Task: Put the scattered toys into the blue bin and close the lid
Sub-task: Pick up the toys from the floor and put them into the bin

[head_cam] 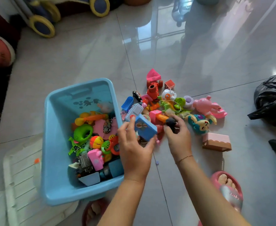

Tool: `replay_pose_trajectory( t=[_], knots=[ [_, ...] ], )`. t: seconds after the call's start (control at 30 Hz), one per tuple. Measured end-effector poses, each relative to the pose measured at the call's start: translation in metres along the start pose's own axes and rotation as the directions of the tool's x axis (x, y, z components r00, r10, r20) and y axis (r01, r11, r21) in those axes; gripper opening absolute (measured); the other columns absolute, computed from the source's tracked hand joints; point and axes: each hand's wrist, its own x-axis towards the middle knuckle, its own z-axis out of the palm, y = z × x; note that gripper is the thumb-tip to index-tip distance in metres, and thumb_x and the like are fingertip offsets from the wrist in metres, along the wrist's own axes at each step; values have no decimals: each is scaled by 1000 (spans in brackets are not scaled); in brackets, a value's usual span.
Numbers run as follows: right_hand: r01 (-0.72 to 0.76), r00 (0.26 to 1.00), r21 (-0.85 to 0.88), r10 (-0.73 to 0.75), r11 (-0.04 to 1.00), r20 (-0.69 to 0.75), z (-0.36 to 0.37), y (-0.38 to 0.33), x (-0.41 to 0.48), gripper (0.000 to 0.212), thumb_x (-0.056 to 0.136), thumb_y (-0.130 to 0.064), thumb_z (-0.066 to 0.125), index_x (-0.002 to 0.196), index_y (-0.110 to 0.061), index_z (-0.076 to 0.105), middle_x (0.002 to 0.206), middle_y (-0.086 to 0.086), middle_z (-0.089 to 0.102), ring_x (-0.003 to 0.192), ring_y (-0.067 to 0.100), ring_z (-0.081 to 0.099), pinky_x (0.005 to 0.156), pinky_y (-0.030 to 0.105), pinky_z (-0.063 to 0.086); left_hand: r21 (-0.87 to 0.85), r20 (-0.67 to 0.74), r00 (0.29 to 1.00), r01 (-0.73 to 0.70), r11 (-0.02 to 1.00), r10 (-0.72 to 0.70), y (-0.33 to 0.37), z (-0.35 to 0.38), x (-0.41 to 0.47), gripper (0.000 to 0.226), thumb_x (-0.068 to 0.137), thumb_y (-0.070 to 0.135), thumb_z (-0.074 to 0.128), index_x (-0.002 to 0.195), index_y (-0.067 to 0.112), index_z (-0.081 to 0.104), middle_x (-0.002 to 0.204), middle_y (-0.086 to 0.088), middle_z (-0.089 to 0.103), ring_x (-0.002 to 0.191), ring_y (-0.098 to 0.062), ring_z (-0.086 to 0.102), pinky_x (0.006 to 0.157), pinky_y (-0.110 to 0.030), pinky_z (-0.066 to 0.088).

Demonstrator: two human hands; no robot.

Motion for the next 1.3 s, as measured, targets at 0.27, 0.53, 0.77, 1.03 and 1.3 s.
replay_pose_trajectory(
  t=[0.27,0.53,0.77,1.03,1.3],
  knots=[
    [217,843,-29,-173,976,510,76,-57,-63,53,83,-24,64,133,-24,46,123,-2,57,110,9,54,98,26,45,239,-298,866,476,847,-402,-72,-91,17,84,67,29,83,135,1,41,128,-25,44,117,-43,44,98,-49,38],
    [32,999,-322,-40,946,-18,-15,19,10,43,81,-13,63,122,-14,55,121,10,50,114,25,50,102,34,41,74,-43,998,59,995,-56,-2,-20,-15,65,81,21,66,138,7,37,141,-12,38,133,-22,35,113,-25,23],
    [-416,902,-570,244,708,-356,-124,99,72,78,72,-47,71,139,-28,37,148,12,24,135,36,24,112,49,20,252,325,830,387,887,-454,-34,85,-76,80,85,34,62,147,10,17,155,-10,17,144,-23,15,117,-33,19],
    [-434,901,-667,305,606,-308,-125,140,89,80,71,-56,69,140,-31,35,153,12,12,137,38,17,112,51,19,388,79,724,611,690,-685,-80,117,-71,96,70,30,77,144,0,23,148,-18,25,125,-40,37,105,-46,33],
    [-312,949,-726,232,613,-212,-71,139,54,68,71,-43,71,131,-26,43,144,12,25,128,38,29,107,48,30,264,84,543,796,545,-835,-84,123,-63,82,74,7,63,143,0,19,126,-28,51,110,-44,53,88,-45,43]
  ],
)
